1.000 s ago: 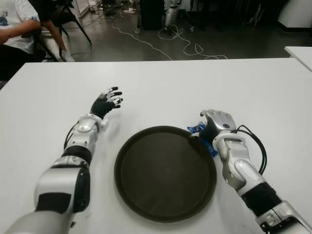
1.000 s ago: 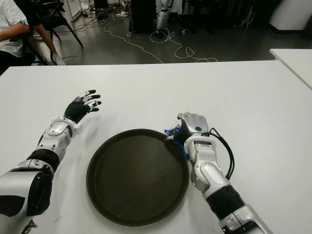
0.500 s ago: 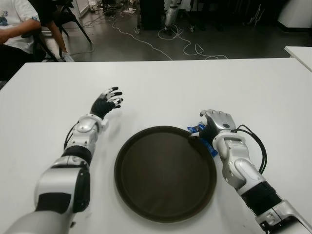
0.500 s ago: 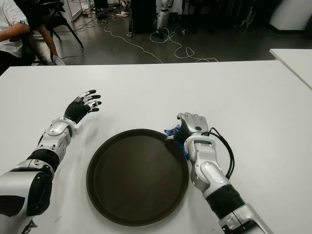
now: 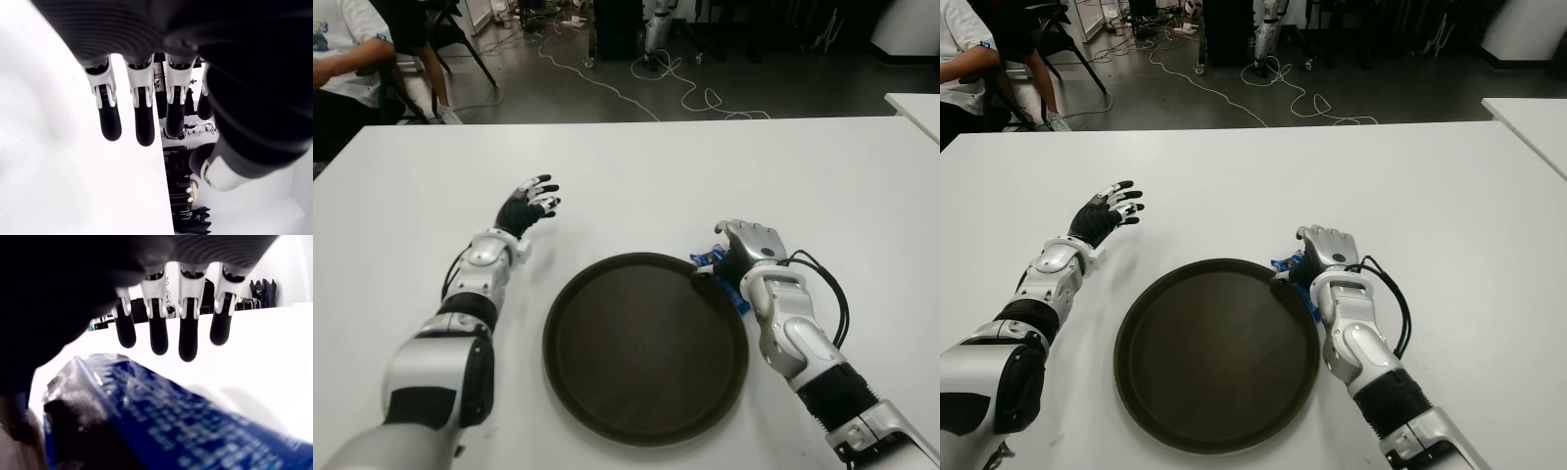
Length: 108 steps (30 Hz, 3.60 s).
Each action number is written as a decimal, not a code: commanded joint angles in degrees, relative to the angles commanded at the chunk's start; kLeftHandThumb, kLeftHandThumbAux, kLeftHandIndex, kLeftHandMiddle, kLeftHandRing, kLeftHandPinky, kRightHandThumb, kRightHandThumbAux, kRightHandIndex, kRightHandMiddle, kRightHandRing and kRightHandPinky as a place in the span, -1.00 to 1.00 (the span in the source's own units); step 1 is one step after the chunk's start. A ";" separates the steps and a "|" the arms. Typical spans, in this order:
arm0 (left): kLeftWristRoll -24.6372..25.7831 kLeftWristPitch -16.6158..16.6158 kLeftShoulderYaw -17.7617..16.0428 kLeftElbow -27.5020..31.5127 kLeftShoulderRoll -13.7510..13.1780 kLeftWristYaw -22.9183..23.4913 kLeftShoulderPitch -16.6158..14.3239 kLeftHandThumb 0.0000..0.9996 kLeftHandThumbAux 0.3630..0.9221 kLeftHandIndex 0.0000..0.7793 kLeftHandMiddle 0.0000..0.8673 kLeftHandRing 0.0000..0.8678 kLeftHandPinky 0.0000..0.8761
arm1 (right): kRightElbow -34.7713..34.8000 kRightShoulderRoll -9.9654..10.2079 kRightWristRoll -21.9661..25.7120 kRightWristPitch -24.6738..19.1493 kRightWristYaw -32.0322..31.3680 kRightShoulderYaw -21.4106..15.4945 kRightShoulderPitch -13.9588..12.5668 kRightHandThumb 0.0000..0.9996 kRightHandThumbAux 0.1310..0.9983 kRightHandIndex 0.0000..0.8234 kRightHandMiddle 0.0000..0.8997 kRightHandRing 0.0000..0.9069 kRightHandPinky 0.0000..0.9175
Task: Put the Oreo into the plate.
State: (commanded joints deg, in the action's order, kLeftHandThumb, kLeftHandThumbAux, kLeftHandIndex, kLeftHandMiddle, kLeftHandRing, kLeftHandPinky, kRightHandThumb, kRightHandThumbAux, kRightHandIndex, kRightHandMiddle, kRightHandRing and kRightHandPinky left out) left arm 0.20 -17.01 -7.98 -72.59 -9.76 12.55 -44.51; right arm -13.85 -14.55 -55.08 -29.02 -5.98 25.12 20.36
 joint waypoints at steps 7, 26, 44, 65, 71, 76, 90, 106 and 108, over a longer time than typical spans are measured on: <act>-0.10 0.04 0.09 -0.06 -0.02 -0.04 -0.04 -0.94 0.32 -0.66 -0.56 -0.54 -0.50 | 0.30 -0.33 0.03 0.15 -0.51 0.09 0.05 -1.00 -0.02 -0.38 -0.44 -0.45 -0.49; -0.03 0.15 0.07 -0.13 -0.07 0.10 -0.07 -0.93 0.30 -0.66 -0.55 -0.53 -0.49 | 0.47 -0.56 -0.18 -0.20 -0.59 0.05 0.24 -1.00 -0.02 -0.39 -0.44 -0.43 -0.46; 0.13 0.57 -0.15 -0.23 0.02 -0.17 -0.23 -0.94 0.36 -0.66 -0.55 -0.53 -0.50 | -0.02 -0.41 0.18 -0.30 -0.63 -0.21 0.56 -1.00 -0.01 -0.37 -0.42 -0.41 -0.46; -0.02 0.33 -0.05 -0.19 0.01 -0.01 -0.14 -0.92 0.32 -0.65 -0.55 -0.53 -0.48 | 3.57 -0.92 0.44 1.23 0.88 -1.01 -1.35 -1.00 0.07 -0.31 -0.32 -0.28 -0.30; -0.04 0.06 -0.01 -0.20 -0.03 0.20 -0.04 -0.93 0.32 -0.64 -0.54 -0.52 -0.47 | 5.85 -1.05 -0.09 0.23 -0.24 -0.74 -1.82 -1.00 0.02 -0.34 -0.33 -0.29 -0.30; 0.07 0.03 -0.10 -0.23 -0.04 0.34 -0.03 -0.92 0.33 -0.66 -0.55 -0.53 -0.48 | 6.31 -1.05 -0.43 -0.74 -1.09 -0.57 -1.81 -1.00 -0.01 -0.34 -0.35 -0.33 -0.40; -0.01 0.18 -0.07 -0.25 0.03 0.01 -0.11 -0.90 0.29 -0.65 -0.55 -0.53 -0.50 | 5.95 -1.30 -0.06 -0.98 -1.10 -0.56 -1.66 -1.00 0.01 -0.33 -0.33 -0.32 -0.41; -0.12 0.23 0.02 -0.33 -0.03 -0.03 -0.15 -0.90 0.28 -0.64 -0.54 -0.54 -0.53 | 5.39 -1.11 -0.35 -1.63 -1.15 -0.50 -1.27 -1.00 0.00 -0.31 -0.37 -0.38 -0.47; -0.16 0.09 0.06 -0.33 -0.05 0.02 -0.13 -0.93 0.27 -0.66 -0.56 -0.55 -0.54 | 5.35 -1.19 -0.23 -1.53 -1.25 -0.51 -1.23 -1.00 0.01 -0.31 -0.37 -0.38 -0.45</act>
State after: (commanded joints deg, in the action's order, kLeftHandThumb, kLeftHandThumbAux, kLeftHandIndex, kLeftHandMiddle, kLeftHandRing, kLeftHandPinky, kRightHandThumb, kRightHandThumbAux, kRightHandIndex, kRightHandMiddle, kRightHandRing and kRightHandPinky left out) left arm 0.04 -16.92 -7.91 -72.92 -9.80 12.57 -44.64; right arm -8.49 -15.74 -55.30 -30.55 -7.22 24.60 19.14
